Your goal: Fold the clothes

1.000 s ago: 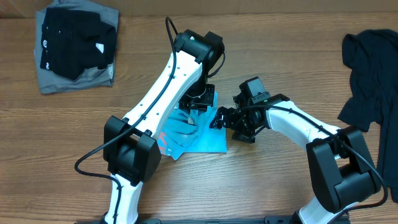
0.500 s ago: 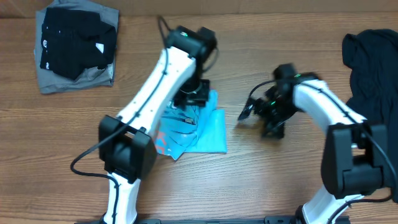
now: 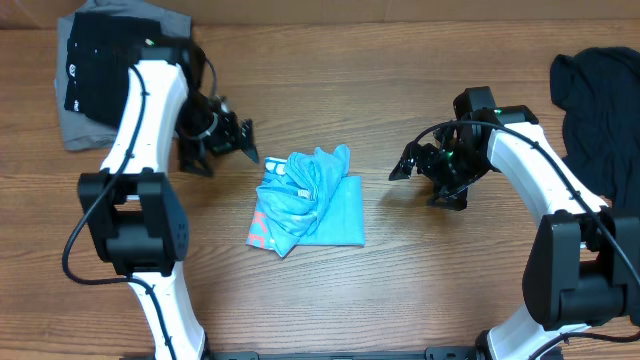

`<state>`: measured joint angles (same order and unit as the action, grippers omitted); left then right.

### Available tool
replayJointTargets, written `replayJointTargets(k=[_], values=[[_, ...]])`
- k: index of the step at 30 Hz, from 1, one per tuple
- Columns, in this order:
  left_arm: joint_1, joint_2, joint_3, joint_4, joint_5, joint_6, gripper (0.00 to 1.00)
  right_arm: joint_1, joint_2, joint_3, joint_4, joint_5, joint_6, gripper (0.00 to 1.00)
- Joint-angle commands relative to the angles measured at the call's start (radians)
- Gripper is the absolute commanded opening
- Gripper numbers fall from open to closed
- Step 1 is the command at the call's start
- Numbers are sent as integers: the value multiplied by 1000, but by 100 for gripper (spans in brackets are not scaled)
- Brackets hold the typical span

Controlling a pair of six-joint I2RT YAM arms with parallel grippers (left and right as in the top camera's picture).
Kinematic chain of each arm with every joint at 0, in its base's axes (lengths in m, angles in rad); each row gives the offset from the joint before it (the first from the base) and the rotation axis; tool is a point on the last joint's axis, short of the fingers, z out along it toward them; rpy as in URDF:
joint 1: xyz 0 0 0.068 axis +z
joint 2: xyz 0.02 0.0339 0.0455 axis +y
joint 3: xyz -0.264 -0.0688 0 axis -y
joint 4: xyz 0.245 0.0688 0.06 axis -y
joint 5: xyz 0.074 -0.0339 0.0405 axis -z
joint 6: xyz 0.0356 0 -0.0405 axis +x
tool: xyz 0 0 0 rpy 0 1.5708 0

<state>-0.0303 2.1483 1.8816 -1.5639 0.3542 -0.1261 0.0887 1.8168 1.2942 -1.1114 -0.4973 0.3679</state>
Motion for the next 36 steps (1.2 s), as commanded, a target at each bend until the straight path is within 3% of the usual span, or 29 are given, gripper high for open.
replayJointTargets(k=[1, 7, 12, 17, 18, 19, 27, 36], values=[[-43, -28, -121, 57, 153, 105, 96, 3, -31, 21, 5, -2, -10, 100], [-90, -28, -234, 153, 202, 90, 91, 3, -31, 21, 5, 6, -10, 100], [-103, -28, -286, 191, 201, 66, 71, 3, -31, 21, 2, 6, -10, 100], [-103, -28, -304, 204, 198, 66, 30, 3, -31, 21, 2, 10, -10, 100], [-103, -28, -303, 203, 197, 66, 14, 3, -31, 21, 2, 14, -10, 100], [-103, -28, -300, 200, 200, 64, 4, 3, -31, 21, 2, 19, -10, 100], [-148, -78, -276, 138, 393, 157, 4, 3, -31, 21, 10, 33, -10, 100], [-349, -101, -277, 132, 385, 134, 4, 0, -31, 21, 25, 32, -9, 100]])
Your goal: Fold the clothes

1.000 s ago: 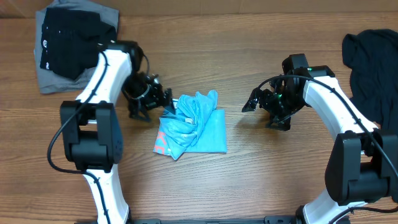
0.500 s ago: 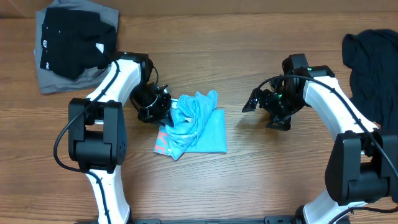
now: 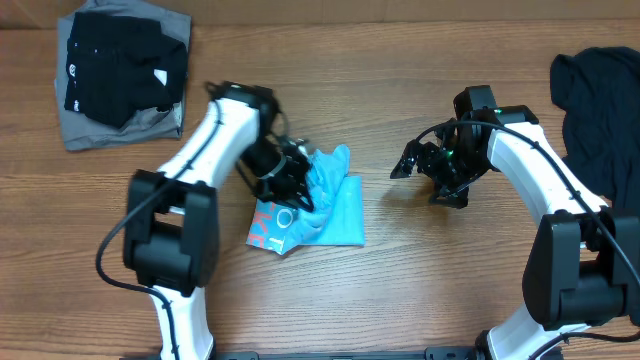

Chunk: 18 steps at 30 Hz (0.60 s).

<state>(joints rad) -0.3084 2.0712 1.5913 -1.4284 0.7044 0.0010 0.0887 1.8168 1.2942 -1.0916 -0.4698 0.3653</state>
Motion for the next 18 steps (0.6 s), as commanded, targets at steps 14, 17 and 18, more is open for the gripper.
replayJointTargets(k=[14, 17, 18], values=[[-156, -25, 61, -9, -1, -24, 59, -64, -33, 35, -1, -8, 5, 100], [-105, -31, 154, -75, -83, -24, 59, -105, -33, 64, -37, -6, 0, 100], [-86, -34, 187, -92, -113, -33, 59, -113, -33, 73, -43, -7, -5, 100]])
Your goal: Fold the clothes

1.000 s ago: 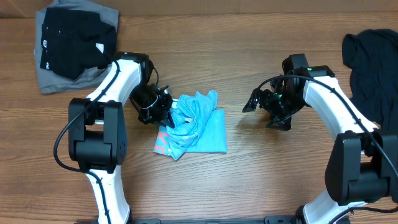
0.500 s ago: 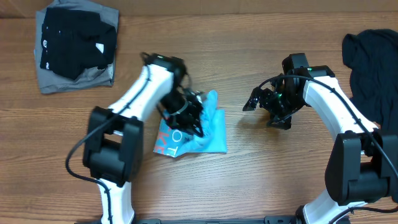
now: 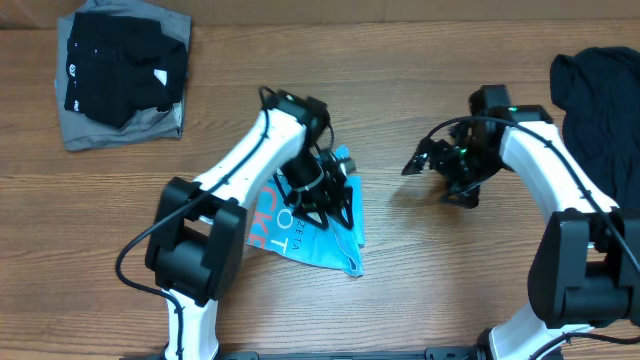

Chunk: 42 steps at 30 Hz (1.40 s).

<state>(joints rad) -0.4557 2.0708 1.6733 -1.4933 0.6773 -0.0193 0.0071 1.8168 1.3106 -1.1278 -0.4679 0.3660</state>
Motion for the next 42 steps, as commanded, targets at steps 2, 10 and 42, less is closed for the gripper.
replayJointTargets(k=[2, 10, 42], values=[[113, -44, 179, -63, -164, -71, 61, -35, -42, 70, -24, -8, -14, 100], [357, -69, 271, -101, -342, -197, 76, 68, -87, 80, -33, 45, -56, 100], [510, -63, 218, -62, -531, -198, 100, 789, 26, 79, 333, 504, 211, 100]])
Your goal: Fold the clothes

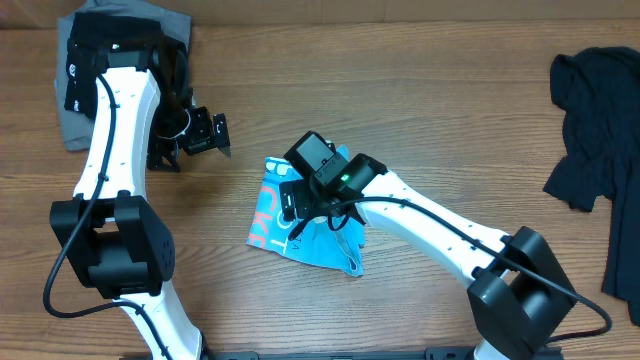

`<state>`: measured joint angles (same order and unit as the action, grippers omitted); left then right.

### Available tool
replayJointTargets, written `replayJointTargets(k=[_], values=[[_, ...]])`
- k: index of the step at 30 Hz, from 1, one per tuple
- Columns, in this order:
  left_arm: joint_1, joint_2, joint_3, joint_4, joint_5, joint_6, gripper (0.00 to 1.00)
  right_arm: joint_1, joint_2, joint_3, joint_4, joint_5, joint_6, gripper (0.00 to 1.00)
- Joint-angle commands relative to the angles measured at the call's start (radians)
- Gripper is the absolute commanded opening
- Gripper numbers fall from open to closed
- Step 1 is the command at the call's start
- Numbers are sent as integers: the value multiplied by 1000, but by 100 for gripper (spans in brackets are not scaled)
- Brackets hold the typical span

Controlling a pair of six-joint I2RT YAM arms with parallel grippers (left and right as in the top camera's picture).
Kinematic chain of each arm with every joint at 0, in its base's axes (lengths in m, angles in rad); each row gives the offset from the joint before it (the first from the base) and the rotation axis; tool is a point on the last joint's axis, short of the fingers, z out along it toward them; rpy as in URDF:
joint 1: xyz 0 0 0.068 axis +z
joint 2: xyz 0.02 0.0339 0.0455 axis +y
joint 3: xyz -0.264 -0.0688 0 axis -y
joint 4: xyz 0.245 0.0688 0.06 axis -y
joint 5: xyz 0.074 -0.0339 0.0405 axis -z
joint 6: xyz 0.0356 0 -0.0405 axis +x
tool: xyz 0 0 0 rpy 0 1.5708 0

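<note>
A light blue shirt [325,235] with printed letters along its left side lies partly spread in the middle of the table. My right arm reaches across from the lower right. Its gripper [291,205] is down on the shirt's upper left part, and its jaws are hidden under the wrist, so their state cannot be told. My left gripper [222,136] hangs to the upper left of the shirt, apart from it, open and holding nothing.
A folded pile of black cloth on grey cloth [120,55] sits in the far left corner, partly under my left arm. Loose black garments [590,120] lie at the right edge. Bare wooden table [440,110] surrounds the shirt.
My left gripper has left the shirt and now hangs to its upper left. My right gripper, which was off to the right of the shirt, is now down on its upper left part.
The shirt first lay bunched between two grippers that stood apart from it. Then my left gripper was on the bunch. Then it was further right, with the shirt flatter and its print showing. Now the left is away and the right is on the shirt.
</note>
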<state>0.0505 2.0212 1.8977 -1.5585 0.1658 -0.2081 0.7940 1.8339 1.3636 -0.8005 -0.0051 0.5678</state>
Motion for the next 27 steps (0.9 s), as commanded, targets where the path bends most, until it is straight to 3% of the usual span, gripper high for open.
replayJointTargets(k=[1, 19, 22, 27], values=[[3, -14, -6, 3, -20, -10, 100, 2, 9, 26, 3, 57, 9, 100], [3, -14, -6, 8, -20, -9, 100, 3, 91, 23, 60, 119, 2, 99], [3, -14, -6, 8, -20, -9, 100, 2, 115, 23, 58, 136, 7, 92], [3, -14, -6, 7, -20, -9, 100, -7, 120, 24, 40, 204, 10, 66]])
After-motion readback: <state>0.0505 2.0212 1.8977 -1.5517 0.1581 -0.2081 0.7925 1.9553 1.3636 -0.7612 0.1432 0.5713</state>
